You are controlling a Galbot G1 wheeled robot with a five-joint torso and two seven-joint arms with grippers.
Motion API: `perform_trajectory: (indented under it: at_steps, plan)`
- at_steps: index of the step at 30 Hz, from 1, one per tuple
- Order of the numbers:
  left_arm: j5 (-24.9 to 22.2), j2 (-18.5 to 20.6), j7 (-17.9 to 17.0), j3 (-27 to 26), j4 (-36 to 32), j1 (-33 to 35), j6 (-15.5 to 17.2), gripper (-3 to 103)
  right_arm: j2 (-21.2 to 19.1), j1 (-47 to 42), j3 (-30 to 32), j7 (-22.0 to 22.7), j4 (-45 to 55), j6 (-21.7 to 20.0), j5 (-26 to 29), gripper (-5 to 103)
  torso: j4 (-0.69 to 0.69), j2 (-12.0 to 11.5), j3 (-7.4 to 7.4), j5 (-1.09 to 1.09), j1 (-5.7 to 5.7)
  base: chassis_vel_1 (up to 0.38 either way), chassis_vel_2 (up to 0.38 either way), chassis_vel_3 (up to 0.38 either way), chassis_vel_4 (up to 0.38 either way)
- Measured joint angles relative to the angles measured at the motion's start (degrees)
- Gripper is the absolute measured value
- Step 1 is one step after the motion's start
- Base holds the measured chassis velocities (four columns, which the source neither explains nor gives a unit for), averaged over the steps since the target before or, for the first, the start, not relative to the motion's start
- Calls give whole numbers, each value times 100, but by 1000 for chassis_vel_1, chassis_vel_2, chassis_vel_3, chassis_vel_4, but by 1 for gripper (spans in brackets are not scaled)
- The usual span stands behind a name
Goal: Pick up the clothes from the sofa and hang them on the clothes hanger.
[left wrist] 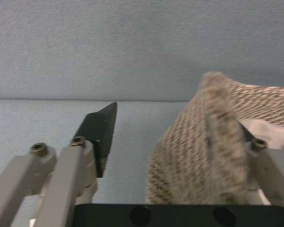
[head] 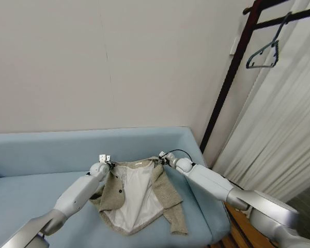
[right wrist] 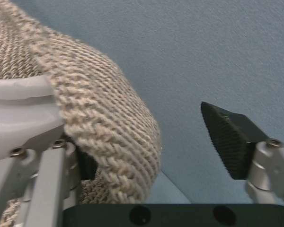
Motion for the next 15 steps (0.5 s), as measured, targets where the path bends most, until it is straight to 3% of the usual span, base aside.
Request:
perform_trajectory:
  at_steps: [1,3,5,7,9,11,15]
  plan:
    - [0,0,0,0,0,0,0,56,0,0,0,0,0,0,0,66,0,0,0,0,0,0,0,0,0]
    - [13,109,111,-95,-88,123,-64,67,-22,-14,36,2,10,0,46,71,0,0,0,-1,0,0,0,0,0]
    - [10,215,207,-193,-181,229,-139,77,-47,-21,65,20,37,0,123,83,0,0,0,0,0,0,0,0,0]
    - [4,259,259,-224,-211,267,-184,77,-59,-22,71,30,56,0,163,88,0,0,0,0,0,0,0,0,0]
    - [-6,411,511,-314,-290,377,-301,88,-120,1,41,31,101,-6,352,97,-1,0,0,-1,0,0,0,0,0]
    - [-6,533,721,-375,-360,456,-359,97,-172,79,-33,-43,66,21,400,99,0,0,0,0,0,0,0,0,0]
    - [-5,704,825,-516,-600,634,-371,100,-263,240,-184,-257,-36,143,280,100,0,0,0,0,0,0,0,0,0]
